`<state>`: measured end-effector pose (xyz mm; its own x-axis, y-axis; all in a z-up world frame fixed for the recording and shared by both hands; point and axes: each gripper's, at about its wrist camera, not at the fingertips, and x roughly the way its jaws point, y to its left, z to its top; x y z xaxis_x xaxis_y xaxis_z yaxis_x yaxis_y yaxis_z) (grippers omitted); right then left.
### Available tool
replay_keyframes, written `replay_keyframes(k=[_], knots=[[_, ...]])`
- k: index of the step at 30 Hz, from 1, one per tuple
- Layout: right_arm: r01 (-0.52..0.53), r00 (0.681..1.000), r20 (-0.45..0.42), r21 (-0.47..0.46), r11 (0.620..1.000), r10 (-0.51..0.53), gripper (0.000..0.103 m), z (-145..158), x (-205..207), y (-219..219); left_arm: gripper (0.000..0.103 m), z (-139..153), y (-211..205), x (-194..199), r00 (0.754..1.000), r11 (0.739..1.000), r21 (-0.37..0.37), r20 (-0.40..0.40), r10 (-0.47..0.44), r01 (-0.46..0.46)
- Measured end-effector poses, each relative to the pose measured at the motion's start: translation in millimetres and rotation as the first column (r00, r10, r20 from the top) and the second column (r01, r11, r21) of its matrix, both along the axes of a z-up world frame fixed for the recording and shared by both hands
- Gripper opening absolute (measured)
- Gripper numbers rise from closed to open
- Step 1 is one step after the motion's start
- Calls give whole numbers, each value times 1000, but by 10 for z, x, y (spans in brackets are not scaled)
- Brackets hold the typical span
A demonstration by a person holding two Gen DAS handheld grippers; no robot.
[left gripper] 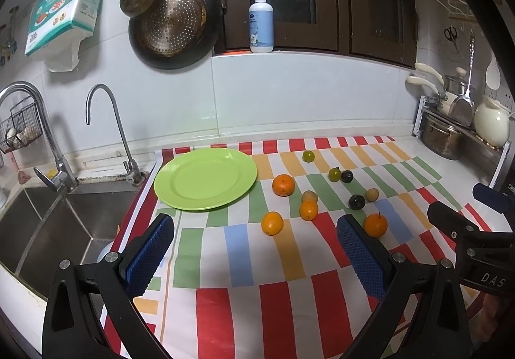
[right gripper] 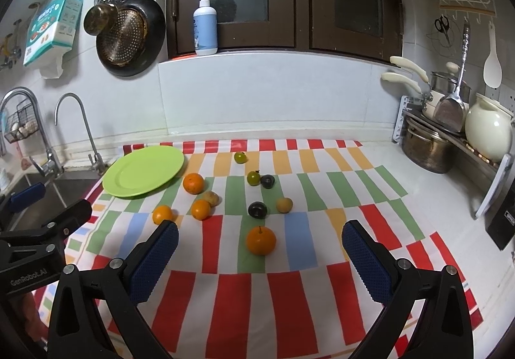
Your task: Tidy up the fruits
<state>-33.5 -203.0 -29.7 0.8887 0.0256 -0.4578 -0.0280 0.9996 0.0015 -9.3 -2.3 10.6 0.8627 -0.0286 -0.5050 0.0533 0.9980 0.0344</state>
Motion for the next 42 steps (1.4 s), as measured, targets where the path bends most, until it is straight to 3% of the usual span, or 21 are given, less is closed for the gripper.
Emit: replay_keyframes(k=[42], knots=[[-1,1000,8,6,1000,1,102,2,-4,-10,103,28,-16,12,1000,1000,-8,23,-13,13]])
